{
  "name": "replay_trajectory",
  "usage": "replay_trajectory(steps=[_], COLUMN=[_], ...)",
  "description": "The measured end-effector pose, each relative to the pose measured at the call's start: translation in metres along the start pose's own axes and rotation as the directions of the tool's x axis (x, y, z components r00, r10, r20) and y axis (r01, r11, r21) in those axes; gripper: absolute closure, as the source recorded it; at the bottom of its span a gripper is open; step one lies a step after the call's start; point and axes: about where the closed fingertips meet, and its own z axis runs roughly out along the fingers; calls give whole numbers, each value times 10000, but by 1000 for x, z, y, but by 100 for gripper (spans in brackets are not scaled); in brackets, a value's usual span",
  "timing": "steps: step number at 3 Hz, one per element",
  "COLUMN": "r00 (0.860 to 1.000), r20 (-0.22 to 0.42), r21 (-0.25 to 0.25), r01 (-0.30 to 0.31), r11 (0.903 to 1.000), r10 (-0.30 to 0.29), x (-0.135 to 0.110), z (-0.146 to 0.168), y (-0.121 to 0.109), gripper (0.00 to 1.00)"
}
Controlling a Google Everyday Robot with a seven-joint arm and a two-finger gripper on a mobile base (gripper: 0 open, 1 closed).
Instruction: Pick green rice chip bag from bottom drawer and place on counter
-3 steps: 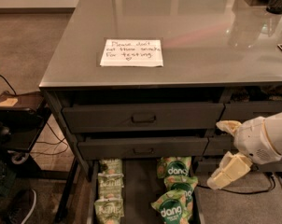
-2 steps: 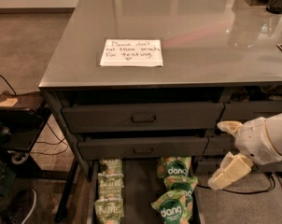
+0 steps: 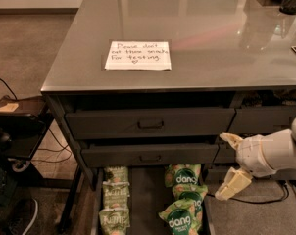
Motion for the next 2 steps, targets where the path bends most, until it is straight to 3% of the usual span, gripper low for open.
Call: replay_trajectory(steps=[1, 2], r00=[9924, 9867], r20=[313, 738], r21=[-255, -1112], r01=[1196, 1522], r11=[9925, 9821], r10=[-1188, -1445], x=[24, 64], z=[39, 79], y=[-15, -30], gripper=[0, 0])
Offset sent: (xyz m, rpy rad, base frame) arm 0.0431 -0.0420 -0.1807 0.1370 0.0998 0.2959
